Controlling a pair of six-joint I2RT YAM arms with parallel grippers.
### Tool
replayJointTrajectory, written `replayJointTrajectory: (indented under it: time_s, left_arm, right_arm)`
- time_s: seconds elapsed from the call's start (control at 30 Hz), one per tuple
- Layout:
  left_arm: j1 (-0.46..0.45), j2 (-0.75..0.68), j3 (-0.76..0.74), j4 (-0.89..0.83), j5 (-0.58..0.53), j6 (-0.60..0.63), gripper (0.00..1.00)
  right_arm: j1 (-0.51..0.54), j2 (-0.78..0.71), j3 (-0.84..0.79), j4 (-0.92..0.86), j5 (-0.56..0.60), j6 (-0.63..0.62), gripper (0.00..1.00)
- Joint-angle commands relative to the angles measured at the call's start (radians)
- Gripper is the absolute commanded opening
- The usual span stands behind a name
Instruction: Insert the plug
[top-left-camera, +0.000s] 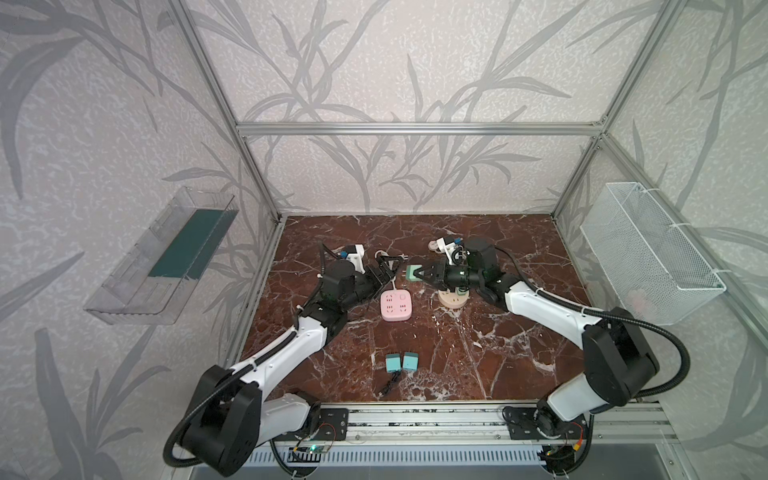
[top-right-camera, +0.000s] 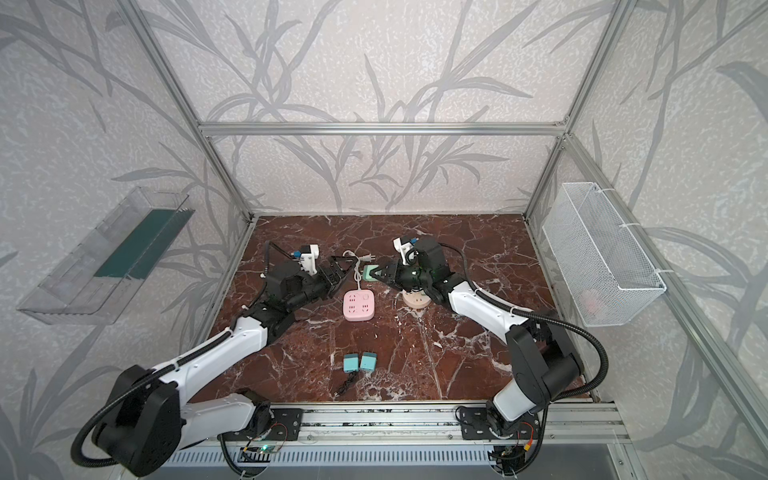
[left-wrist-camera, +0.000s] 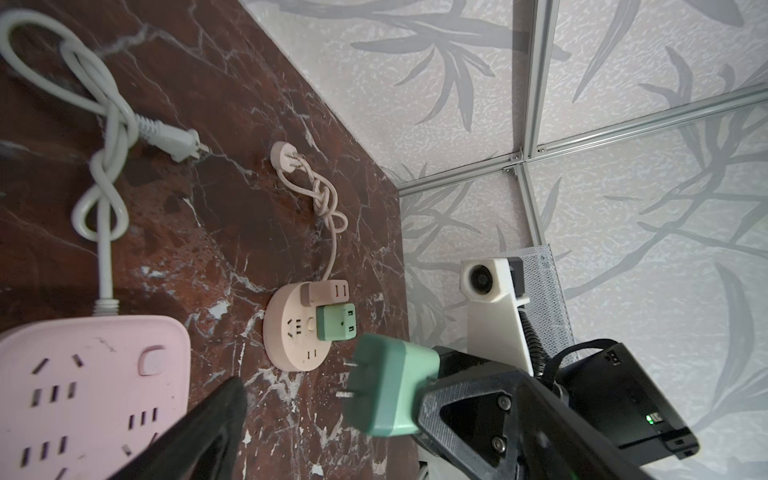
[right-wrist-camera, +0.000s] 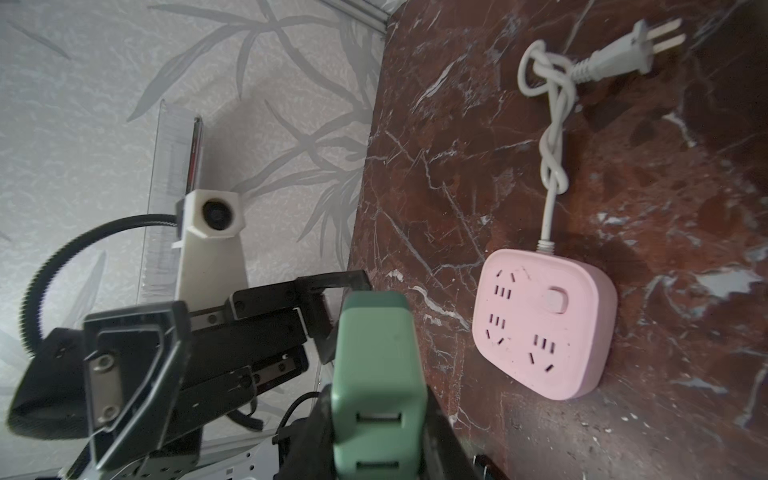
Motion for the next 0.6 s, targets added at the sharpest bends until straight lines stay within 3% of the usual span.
replayJointTrajectory:
  time_s: [0.0, 0.13, 0.23, 0.57]
  left_arm:
    - [0.001, -0.042, 0.114, -0.416, -0.118, 0.277, 0.99]
    - [0.001, 0.004, 0.244, -0.662, -0.212, 0.450, 0.98]
    - [0.001, 0.049, 0.299, -0.753, -0.241, 0.520, 0.97]
    - [0.002, 0.082, 0.275, -0.703, -0.193, 0.523, 0.95]
  right_arm:
    - [0.002, -0.049, 0.092, -0.394, 0.172, -0.227, 0.00]
    - [0.002, -0.038, 0.170, -0.581, 0.298, -0.337, 0.00]
    - [0.002, -0.013, 0.239, -0.696, 0.368, -0.390, 0.00]
    - [0.002, 0.085, 0.405, -0.906, 0.484, -0.485, 0.00]
